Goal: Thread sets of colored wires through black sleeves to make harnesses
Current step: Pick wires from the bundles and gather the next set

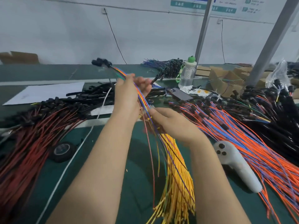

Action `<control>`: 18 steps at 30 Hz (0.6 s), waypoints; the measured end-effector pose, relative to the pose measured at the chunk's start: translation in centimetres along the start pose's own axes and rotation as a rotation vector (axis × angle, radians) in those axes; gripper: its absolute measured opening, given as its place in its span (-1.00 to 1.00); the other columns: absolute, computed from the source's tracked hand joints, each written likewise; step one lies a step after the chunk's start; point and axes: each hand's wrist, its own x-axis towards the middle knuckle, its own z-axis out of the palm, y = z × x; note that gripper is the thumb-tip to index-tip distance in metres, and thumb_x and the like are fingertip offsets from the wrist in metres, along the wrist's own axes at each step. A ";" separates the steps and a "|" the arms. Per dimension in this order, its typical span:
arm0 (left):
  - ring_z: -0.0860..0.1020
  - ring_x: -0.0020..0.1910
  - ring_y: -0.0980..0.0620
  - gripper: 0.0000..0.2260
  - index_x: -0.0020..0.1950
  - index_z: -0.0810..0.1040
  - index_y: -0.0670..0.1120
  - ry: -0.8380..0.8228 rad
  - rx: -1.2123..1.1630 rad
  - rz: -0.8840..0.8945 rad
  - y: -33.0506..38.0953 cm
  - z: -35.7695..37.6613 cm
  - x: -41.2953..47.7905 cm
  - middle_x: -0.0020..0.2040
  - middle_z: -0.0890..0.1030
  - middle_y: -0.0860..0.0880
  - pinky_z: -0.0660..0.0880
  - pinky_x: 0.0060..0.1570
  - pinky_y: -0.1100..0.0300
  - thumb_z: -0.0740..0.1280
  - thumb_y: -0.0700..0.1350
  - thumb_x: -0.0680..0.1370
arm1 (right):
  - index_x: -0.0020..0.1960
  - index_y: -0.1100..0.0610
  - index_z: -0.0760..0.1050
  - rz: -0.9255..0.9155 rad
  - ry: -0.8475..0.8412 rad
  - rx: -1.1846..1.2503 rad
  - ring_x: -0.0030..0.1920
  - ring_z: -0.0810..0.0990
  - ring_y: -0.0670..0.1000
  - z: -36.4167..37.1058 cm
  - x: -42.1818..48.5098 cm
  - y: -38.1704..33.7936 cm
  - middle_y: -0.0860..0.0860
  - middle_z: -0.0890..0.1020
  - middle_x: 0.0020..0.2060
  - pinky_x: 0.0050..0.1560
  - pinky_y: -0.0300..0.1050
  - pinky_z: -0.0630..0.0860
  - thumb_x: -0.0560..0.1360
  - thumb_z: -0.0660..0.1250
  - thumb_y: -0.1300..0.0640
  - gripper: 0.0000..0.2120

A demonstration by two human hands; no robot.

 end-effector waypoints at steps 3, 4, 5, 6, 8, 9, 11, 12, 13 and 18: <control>0.52 -0.55 0.13 -0.84 -0.10 0.33 -0.09 -0.056 0.249 0.128 2.1 -0.8 -1.0 -0.42 0.43 -0.02 0.49 -0.49 0.29 0.06 -0.18 0.66 | -0.11 0.25 0.48 -0.046 0.068 0.288 -0.48 0.50 -0.08 3.1 -0.2 -2.6 -0.01 0.47 -0.43 -0.36 -0.16 0.53 0.67 0.06 0.08 -0.65; 0.53 -0.54 0.14 -0.83 -0.10 0.33 -0.09 -0.068 0.380 0.173 2.5 -1.3 -1.3 -0.45 0.41 0.01 0.50 -0.46 0.28 0.04 -0.16 0.66 | -0.13 0.20 0.45 -0.039 0.054 0.420 -0.54 0.50 -0.08 4.0 -0.2 -3.6 0.01 0.47 -0.42 -0.43 -0.20 0.53 0.68 0.05 0.08 -0.67; 0.54 -0.53 0.14 -0.83 -0.10 0.32 -0.08 -0.072 0.500 0.221 2.9 -1.8 -1.5 -0.50 0.38 0.04 0.48 -0.45 0.26 0.03 -0.15 0.66 | -0.14 0.17 0.43 -0.025 0.017 0.531 -0.56 0.49 -0.07 4.8 -0.2 -4.4 0.04 0.48 -0.40 -0.48 -0.22 0.51 0.68 0.03 0.06 -0.67; 0.55 -0.51 0.12 -0.83 -0.11 0.30 -0.07 -0.075 0.601 0.266 3.4 -2.4 -1.7 -0.53 0.34 0.07 0.45 -0.44 0.25 0.03 -0.14 0.66 | -0.14 0.15 0.43 -0.004 -0.042 0.611 -0.57 0.49 -0.04 5.3 -0.4 -5.1 0.06 0.51 -0.39 -0.49 -0.22 0.49 0.68 0.02 0.01 -0.65; 0.56 -0.50 0.10 -0.81 -0.15 0.25 -0.04 -0.096 0.728 0.305 4.9 -3.5 -1.9 -0.51 0.31 0.06 0.46 -0.38 0.19 0.01 -0.11 0.66 | -0.14 0.13 0.43 0.032 -0.206 0.712 -0.56 0.44 -0.02 6.1 -0.9 -6.1 0.05 0.51 -0.44 -0.49 -0.22 0.41 0.65 0.02 -0.10 -0.61; 0.57 -0.49 0.09 -0.80 -0.15 0.25 -0.03 -0.118 0.762 0.299 5.7 -4.0 -2.0 -0.50 0.33 0.05 0.52 -0.31 0.11 0.00 -0.10 0.67 | -0.16 0.13 0.40 0.032 -0.288 0.760 -0.57 0.37 -0.04 6.5 -1.1 -6.4 0.01 0.44 -0.50 -0.51 -0.24 0.34 0.62 0.02 -0.13 -0.61; 0.61 -0.41 0.07 -0.78 -0.13 0.29 -0.03 -0.178 0.777 0.246 7.0 -4.7 -2.3 -0.51 0.48 0.04 0.57 -0.11 -0.01 0.00 -0.05 0.68 | -0.28 0.07 0.30 0.038 -0.327 0.881 -0.59 0.18 -0.13 7.6 -1.4 -7.1 -0.09 0.24 -0.55 -0.59 -0.32 0.15 0.60 0.07 -0.14 -0.62; 0.64 -0.35 0.04 -0.76 -0.11 0.34 -0.04 -0.206 0.752 0.186 7.3 -5.0 -2.6 -0.44 0.58 0.04 0.57 -0.09 0.00 0.01 0.01 0.68 | -0.35 0.03 0.25 0.043 -0.268 0.951 -0.59 0.11 -0.16 8.2 -1.3 -7.5 -0.11 0.17 -0.56 -0.62 -0.33 0.07 0.61 0.10 -0.13 -0.59; 0.64 -0.31 0.03 -0.70 -0.08 0.40 -0.05 -0.231 0.723 0.100 7.5 -5.2 -3.0 -0.33 0.65 0.04 0.56 -0.13 0.04 0.01 0.08 0.67 | -0.41 0.00 0.21 0.036 -0.176 1.032 -0.61 0.08 -0.17 8.7 -1.0 -7.8 -0.13 0.15 -0.57 -0.63 -0.34 0.02 0.61 0.11 -0.12 -0.55; 0.56 -0.38 0.05 -0.54 -0.16 0.52 -0.02 -0.466 0.865 -0.283 4.8 -7.7 -6.0 -0.29 0.61 0.00 0.56 -0.26 0.15 -0.02 0.22 0.62 | -0.50 0.02 0.17 -0.024 0.304 1.444 -0.69 0.05 -0.16 7.1 1.1 -7.8 -0.12 0.12 -0.65 -0.66 -0.36 -0.06 0.65 0.09 -0.05 -0.45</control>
